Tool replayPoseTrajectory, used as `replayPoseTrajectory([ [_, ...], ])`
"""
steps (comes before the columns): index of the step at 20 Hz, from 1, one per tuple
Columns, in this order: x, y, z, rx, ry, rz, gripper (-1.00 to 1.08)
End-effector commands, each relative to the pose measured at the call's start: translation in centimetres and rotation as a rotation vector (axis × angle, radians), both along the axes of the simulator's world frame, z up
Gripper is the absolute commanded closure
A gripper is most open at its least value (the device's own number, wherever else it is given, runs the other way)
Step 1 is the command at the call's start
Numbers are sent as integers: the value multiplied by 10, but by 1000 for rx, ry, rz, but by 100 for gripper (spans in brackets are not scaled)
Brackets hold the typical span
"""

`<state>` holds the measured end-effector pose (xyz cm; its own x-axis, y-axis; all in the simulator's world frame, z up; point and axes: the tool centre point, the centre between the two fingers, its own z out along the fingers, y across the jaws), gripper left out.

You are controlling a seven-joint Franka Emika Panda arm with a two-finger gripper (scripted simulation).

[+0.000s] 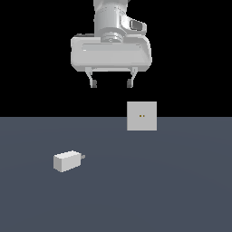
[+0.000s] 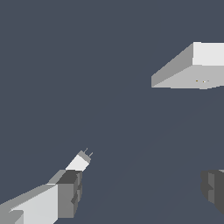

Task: Plug the charger into the wall socket.

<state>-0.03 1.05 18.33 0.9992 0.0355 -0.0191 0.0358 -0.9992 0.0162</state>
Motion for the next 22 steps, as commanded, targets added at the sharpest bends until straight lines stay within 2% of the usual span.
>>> replayPoseTrajectory([
  [1, 0, 0, 0, 0, 0, 0, -92],
  [11, -9, 4, -7, -6, -25, -50, -92],
  [22, -32, 20, -31, -22, -98, -200, -92],
])
